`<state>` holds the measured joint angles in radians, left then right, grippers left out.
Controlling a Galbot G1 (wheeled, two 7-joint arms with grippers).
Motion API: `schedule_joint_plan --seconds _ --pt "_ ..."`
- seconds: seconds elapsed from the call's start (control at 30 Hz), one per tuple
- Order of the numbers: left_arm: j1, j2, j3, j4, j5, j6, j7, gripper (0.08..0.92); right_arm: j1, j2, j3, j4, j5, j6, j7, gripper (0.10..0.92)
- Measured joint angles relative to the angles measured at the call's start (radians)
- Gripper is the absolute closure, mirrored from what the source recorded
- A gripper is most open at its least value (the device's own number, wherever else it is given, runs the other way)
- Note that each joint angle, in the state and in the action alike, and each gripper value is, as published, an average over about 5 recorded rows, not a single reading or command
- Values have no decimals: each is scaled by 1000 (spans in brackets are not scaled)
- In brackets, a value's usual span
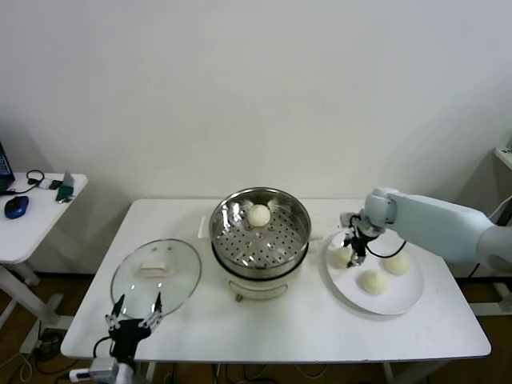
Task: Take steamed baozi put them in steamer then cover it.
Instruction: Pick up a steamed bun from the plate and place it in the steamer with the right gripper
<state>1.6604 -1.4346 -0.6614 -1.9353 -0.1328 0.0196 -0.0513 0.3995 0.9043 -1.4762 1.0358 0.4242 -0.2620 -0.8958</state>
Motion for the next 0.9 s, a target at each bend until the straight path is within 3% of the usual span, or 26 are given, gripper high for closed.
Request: schedule_joint_plan --seconds 0.47,0.9 --pt "-12 3 8 -1 1 3 1 177 432 17 -154 229 230 -33 -57 373" --pt "-13 4 11 -11 -6 3 1 177 506 248 -123 315 344 -112 4 380"
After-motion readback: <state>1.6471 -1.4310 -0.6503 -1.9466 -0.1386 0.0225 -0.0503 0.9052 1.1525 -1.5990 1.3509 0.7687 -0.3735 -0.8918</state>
